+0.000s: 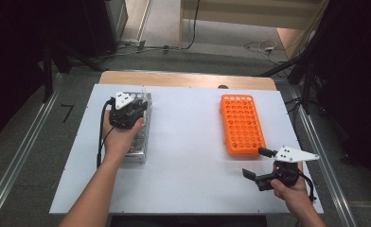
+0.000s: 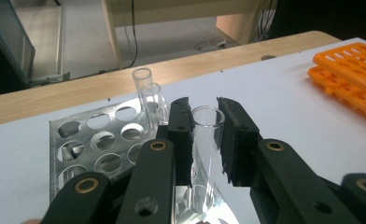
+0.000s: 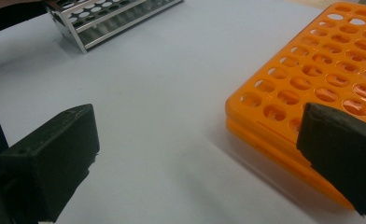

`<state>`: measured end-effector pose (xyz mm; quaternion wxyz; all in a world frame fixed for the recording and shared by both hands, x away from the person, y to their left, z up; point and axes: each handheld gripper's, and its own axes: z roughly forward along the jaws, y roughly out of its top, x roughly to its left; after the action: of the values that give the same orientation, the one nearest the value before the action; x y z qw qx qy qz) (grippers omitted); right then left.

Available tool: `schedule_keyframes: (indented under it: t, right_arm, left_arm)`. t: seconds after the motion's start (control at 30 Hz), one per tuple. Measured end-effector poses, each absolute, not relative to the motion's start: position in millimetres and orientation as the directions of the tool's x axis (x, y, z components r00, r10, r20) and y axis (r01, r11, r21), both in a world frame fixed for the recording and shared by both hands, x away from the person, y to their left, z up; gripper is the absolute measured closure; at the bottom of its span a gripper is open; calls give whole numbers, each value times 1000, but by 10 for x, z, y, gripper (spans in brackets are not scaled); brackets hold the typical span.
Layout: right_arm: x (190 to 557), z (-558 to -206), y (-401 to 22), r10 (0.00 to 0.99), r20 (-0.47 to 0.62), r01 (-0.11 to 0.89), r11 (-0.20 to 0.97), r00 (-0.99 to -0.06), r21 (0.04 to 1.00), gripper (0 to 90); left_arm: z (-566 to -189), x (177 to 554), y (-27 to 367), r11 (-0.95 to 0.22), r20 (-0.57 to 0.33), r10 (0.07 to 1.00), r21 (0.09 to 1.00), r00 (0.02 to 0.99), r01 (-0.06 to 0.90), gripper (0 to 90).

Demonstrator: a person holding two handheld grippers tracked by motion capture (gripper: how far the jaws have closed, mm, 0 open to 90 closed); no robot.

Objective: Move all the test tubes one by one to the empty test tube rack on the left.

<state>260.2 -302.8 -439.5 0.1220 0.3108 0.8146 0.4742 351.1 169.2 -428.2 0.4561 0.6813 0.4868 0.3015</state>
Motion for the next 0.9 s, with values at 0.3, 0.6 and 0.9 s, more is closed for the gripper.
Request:
schedule_keyframes:
  t: [0.3, 0.6, 0.9]
  right_arm:
    - [2607, -4391, -3036, 626, 94, 391, 356, -774, 849, 0]
    - [2611, -4386, -3044, 626, 90, 384, 352, -775, 853, 0]
    - [2623, -4381, -3061, 632, 89, 381, 344, -770, 858, 0]
  left_arm:
    - [-4264, 3488, 1709, -104, -51, 933, 910, 356, 402, 748]
    - [-4217, 3405, 1727, -88, -63, 932, 915, 356, 395, 611]
    - [-4137, 3221, 1735, -61, -97, 914, 927, 395, 370, 249]
